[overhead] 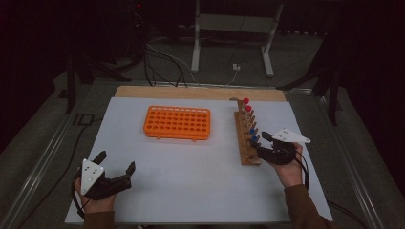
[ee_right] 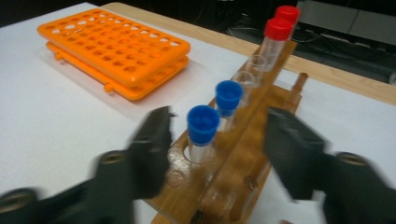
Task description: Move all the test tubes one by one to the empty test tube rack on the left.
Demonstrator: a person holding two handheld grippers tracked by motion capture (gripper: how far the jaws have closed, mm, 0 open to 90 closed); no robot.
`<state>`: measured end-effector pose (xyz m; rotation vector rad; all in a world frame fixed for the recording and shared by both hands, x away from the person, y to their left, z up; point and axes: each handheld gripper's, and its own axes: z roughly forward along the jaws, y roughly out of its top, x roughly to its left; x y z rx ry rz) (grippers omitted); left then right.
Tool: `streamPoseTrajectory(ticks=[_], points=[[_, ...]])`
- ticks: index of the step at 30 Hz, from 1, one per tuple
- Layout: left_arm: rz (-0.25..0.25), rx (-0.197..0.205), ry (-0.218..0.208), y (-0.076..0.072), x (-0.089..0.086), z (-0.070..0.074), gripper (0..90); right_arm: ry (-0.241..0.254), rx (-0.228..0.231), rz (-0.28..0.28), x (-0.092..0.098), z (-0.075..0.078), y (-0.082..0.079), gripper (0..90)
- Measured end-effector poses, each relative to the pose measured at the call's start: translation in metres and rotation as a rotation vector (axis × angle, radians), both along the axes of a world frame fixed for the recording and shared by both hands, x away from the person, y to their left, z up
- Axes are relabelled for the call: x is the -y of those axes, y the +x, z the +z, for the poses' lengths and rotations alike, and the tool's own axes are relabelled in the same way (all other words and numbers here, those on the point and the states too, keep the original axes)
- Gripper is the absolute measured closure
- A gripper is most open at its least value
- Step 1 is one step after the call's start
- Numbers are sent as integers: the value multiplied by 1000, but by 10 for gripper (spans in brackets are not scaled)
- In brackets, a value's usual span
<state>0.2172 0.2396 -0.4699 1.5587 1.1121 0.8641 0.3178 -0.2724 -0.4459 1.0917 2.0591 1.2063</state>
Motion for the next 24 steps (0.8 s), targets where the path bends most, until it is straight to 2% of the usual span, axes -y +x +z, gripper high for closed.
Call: streamPoseTrajectory(ticks=[1, 2, 4, 6, 14, 24], points=[[0, 0, 0, 0, 0, 0, 5, 0, 0, 0, 0, 0, 0, 491], [-7, 7, 0, 0, 0, -1, 5, -19, -1, 17, -4, -3, 2, 604], [-10, 17, 6, 0, 0, -1, 5, -38, -8, 14, -7, -5, 4, 681], [-15, 22, 21, 0, 1, -2, 5, -24, -16, 16, -8, -8, 6, 736], [-44, 9, 36, 1, 6, -2, 5, -8, -43, 13, -8, -9, 12, 751], [-26, -3, 23, 1, 4, -2, 5, -12, -61, -8, -11, -9, 15, 748]])
